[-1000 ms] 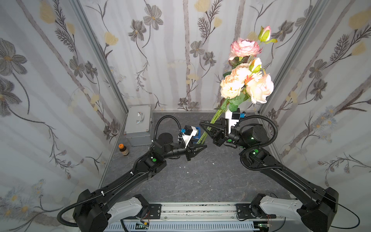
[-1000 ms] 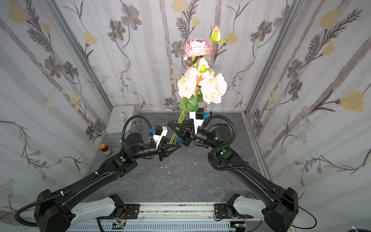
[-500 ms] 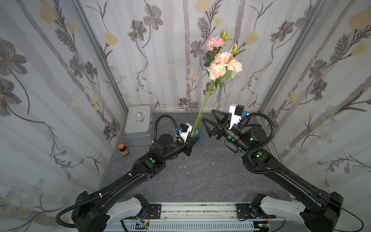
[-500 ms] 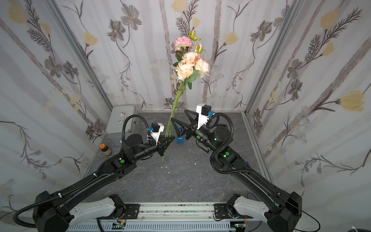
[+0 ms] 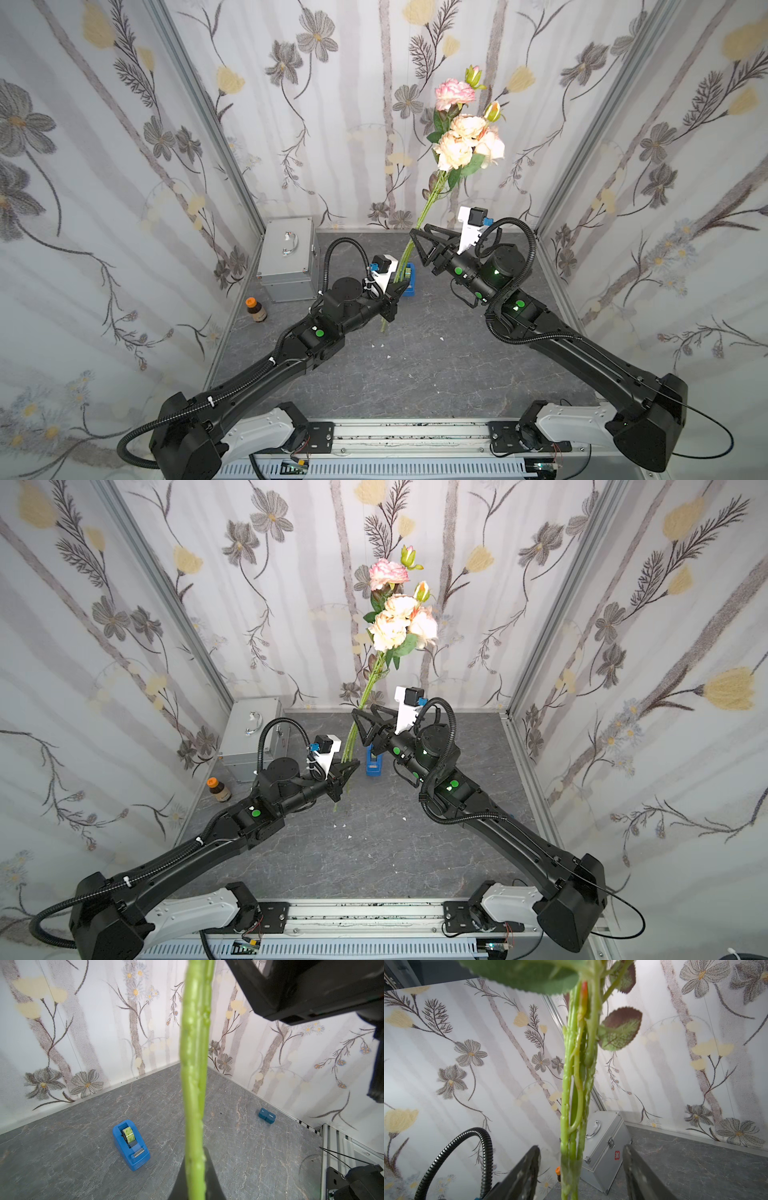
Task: Wrap bouquets with tape
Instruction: Wrap the tape around the bouquet, then place the wrapped bouquet at the center of the board.
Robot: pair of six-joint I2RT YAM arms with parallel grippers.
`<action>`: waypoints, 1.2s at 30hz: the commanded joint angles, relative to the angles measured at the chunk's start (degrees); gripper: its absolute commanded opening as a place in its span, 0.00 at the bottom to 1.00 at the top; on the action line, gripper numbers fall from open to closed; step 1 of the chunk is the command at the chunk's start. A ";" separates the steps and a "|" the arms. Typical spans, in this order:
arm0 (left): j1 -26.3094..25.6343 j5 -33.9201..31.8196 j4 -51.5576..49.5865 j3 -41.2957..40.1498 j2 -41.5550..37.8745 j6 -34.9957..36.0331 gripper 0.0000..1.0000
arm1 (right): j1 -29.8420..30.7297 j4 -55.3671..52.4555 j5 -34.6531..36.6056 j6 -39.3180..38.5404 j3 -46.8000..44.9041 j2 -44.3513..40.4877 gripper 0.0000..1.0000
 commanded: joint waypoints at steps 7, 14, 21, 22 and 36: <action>-0.35 -1.63 2.00 0.28 -0.09 1.01 0.00 | 0.17 -2.22 -1.18 3.78 4.89 4.11 0.35; -0.44 -2.97 1.22 1.03 -0.17 1.04 0.00 | 2.26 -5.85 1.63 3.09 8.00 6.15 0.17; -0.44 -2.89 1.89 -0.01 -1.23 1.33 0.08 | 2.45 -10.35 4.77 1.54 9.85 6.30 0.00; -0.44 -2.72 1.90 -0.27 -1.34 1.36 0.16 | 2.45 -10.71 5.27 1.13 9.80 5.99 0.00; 2.72 15.45 0.89 -7.40 -10.89 -5.03 0.84 | -11.43 -28.28 -1.13 -1.63 -3.39 -2.88 0.00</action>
